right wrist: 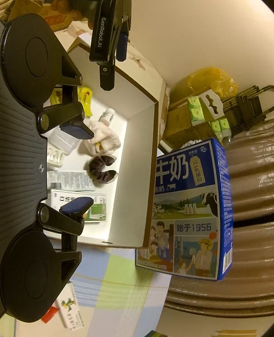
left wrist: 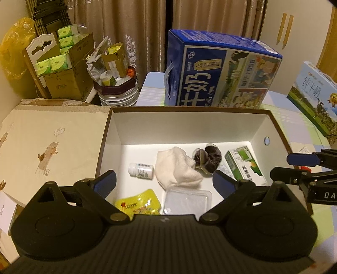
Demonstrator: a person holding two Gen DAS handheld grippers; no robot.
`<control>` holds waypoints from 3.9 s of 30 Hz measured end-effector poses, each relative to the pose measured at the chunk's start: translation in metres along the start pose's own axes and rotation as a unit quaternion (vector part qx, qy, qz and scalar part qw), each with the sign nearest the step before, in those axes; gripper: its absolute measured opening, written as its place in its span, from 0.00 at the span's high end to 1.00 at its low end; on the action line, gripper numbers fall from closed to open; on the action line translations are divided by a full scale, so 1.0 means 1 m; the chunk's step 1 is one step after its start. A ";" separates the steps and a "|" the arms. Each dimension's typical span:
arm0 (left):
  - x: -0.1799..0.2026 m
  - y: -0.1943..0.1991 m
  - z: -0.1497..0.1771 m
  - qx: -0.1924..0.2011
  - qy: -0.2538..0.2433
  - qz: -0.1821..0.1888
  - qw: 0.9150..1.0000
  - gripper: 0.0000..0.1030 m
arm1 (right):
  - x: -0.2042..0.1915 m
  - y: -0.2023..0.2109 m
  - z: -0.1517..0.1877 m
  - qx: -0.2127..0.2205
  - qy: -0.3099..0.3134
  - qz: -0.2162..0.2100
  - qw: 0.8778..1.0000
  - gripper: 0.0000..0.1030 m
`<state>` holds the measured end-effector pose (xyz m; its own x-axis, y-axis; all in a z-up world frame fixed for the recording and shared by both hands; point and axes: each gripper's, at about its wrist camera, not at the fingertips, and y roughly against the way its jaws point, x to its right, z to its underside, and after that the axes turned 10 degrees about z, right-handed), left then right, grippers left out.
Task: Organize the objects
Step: 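Open both tools to drop the pill bottle and scrunchie into the box, then move both tools away from the box toward the red packet and ointment box, then grasp the red candy packet with the left tool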
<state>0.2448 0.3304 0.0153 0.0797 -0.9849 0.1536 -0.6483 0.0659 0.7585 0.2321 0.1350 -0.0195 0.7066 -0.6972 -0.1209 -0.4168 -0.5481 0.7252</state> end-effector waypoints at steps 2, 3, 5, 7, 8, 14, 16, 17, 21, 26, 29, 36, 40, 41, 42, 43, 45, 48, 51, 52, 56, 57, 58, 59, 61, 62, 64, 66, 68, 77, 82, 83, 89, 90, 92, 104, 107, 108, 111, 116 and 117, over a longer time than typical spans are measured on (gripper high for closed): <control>0.004 0.006 0.005 0.001 0.004 0.005 1.000 0.06 | 0.000 0.008 0.004 0.002 -0.004 -0.001 1.000 0.44; 0.006 0.009 0.007 0.001 0.006 0.007 1.000 0.06 | 0.000 0.011 0.005 0.002 -0.006 -0.001 1.000 0.44; 0.011 0.014 0.013 0.001 0.008 0.009 1.000 0.06 | 0.000 0.018 0.009 0.002 -0.008 -0.002 1.000 0.44; 0.016 0.019 0.018 0.000 0.010 0.012 1.000 0.06 | 0.000 0.025 0.012 0.004 -0.010 -0.002 1.000 0.44; 0.019 0.022 0.021 0.000 0.010 0.014 1.000 0.06 | 0.001 0.028 0.014 0.004 -0.010 -0.002 1.000 0.44; 0.035 0.035 0.040 -0.004 0.012 0.022 1.000 0.06 | 0.006 0.050 0.030 0.007 -0.025 -0.006 1.000 0.44; 0.041 0.039 0.046 -0.006 0.012 0.025 1.000 0.06 | 0.007 0.057 0.035 0.005 -0.027 -0.006 1.000 0.44; 0.044 0.041 0.049 -0.007 0.012 0.026 1.000 0.06 | 0.008 0.061 0.039 0.004 -0.028 -0.007 1.000 0.44; 0.056 0.045 0.060 -0.012 0.010 0.033 0.999 0.06 | 0.014 0.073 0.051 -0.001 -0.036 -0.008 0.999 0.44; 0.073 0.048 0.073 -0.019 0.006 0.041 0.999 0.06 | 0.024 0.085 0.066 -0.006 -0.053 -0.010 0.999 0.44; 0.084 0.050 0.079 -0.024 0.002 0.045 0.999 0.06 | 0.031 0.093 0.075 -0.008 -0.060 -0.009 0.998 0.43; 0.111 0.050 0.093 -0.035 -0.004 0.052 0.998 0.06 | 0.049 0.112 0.096 -0.015 -0.074 -0.006 0.997 0.43; 0.129 0.050 0.099 -0.041 -0.008 0.059 0.997 0.06 | 0.061 0.123 0.105 -0.015 -0.085 -0.004 0.996 0.43; 0.133 0.049 0.101 -0.042 -0.010 0.060 0.997 0.06 | 0.065 0.125 0.108 -0.015 -0.089 -0.004 0.996 0.44; 0.137 0.049 0.102 -0.043 -0.011 0.061 0.997 0.06 | 0.070 0.128 0.111 -0.015 -0.096 -0.004 0.995 0.44; 0.141 0.049 0.104 -0.044 -0.012 0.062 0.997 0.06 | 0.074 0.130 0.113 -0.015 -0.102 -0.003 0.995 0.43; 0.149 0.048 0.107 -0.047 -0.014 0.063 0.997 0.06 | 0.084 0.134 0.119 -0.016 -0.114 -0.004 0.993 0.43; 0.162 0.046 0.112 -0.053 -0.018 0.064 0.996 0.06 | 0.097 0.142 0.126 -0.017 -0.130 -0.003 0.991 0.43; 0.174 0.045 0.116 -0.057 -0.021 0.065 0.996 0.06 | 0.108 0.149 0.133 -0.019 -0.139 -0.006 0.990 0.43; 0.179 0.044 0.116 -0.058 -0.022 0.065 0.996 0.06 | 0.112 0.151 0.135 -0.020 -0.140 -0.007 0.990 0.44; 0.195 0.041 0.119 -0.060 -0.025 0.069 0.996 0.06 | 0.126 0.159 0.142 -0.025 -0.141 -0.006 0.990 0.43; 0.200 0.040 0.119 -0.061 -0.026 0.069 0.995 0.06 | 0.128 0.160 0.144 -0.027 -0.140 -0.004 0.990 0.43; 0.204 0.039 0.120 -0.062 -0.027 0.069 0.995 0.06 | 0.132 0.161 0.145 -0.030 -0.136 0.000 0.990 0.43; 0.209 0.039 0.120 -0.063 -0.029 0.069 0.995 0.06 | 0.135 0.163 0.147 -0.032 -0.132 0.005 0.991 0.43; 0.216 0.037 0.121 -0.065 -0.032 0.069 0.995 0.06 | 0.140 0.164 0.150 -0.038 -0.126 0.018 0.991 0.43; 0.220 0.036 0.121 -0.066 -0.033 0.069 0.995 0.06 | 0.144 0.164 0.151 -0.041 -0.126 0.025 0.991 0.43; 0.229 0.033 0.121 -0.067 -0.035 0.071 0.995 0.06 | 0.153 0.166 0.155 -0.043 -0.128 0.031 0.990 0.43; 0.237 0.030 0.121 -0.069 -0.039 0.073 0.994 0.06 | 0.164 0.168 0.159 -0.044 -0.133 0.034 0.989 0.43; 0.247 0.026 0.121 -0.072 -0.042 0.075 0.994 0.06 | 0.173 0.170 0.162 -0.046 -0.134 0.039 0.989 0.43; 0.285 0.001 0.114 -0.083 -0.060 0.087 0.991 0.06 | 0.217 0.173 0.176 -0.055 -0.154 0.069 0.984 0.43; 0.307 -0.019 0.109 -0.090 -0.075 0.101 0.988 0.06 | 0.242 0.169 0.182 -0.060 -0.178 0.084 0.978 0.43; 0.311 -0.024 0.109 -0.092 -0.078 0.104 0.987 0.06 | 0.247 0.168 0.183 -0.061 -0.183 0.087 0.977 0.43; 0.333 -0.056 0.099 -0.096 -0.091 0.115 0.984 0.07 | 0.270 0.161 0.182 -0.060 -0.186 0.107 0.975 0.43; 0.336 -0.061 0.096 -0.095 -0.093 0.118 0.984 0.07 | 0.273 0.159 0.182 -0.058 -0.184 0.112 0.975 0.43; 0.342 -0.072 0.091 -0.094 -0.097 0.121 0.984 0.07 | 0.279 0.154 0.180 -0.057 -0.184 0.119 0.974 0.43; 0.363 -0.146 0.067 -0.093 -0.127 0.102 0.982 0.18 | 0.322 0.115 0.169 -0.062 -0.200 0.142 0.967 0.43; 0.366 -0.166 0.061 -0.097 -0.130 0.097 0.982 0.21 | 0.331 0.108 0.168 -0.066 -0.207 0.146 0.965 0.43; 0.366 -0.172 0.060 -0.096 -0.130 0.095 0.982 0.21 | 0.335 0.105 0.168 -0.068 -0.209 0.147 0.964 0.43; 0.365 -0.189 0.055 -0.099 -0.137 0.087 0.982 0.25 | 0.343 0.099 0.169 -0.072 -0.218 0.150 0.962 0.43; 0.362 -0.214 0.050 -0.111 -0.137 0.083 0.981 0.34 | 0.354 0.091 0.171 -0.080 -0.225 0.154 0.959 0.44; 0.361 -0.217 0.050 -0.113 -0.138 0.082 0.981 0.38 | 0.356 0.089 0.171 -0.081 -0.226 0.155 0.958 0.44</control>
<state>0.3766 -0.0477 -0.1252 -0.2401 -0.9617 0.1325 -0.4485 0.2309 0.8634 0.3486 -0.2407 -0.1137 0.2284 -0.9637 -0.1382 -0.4466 -0.2298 0.8647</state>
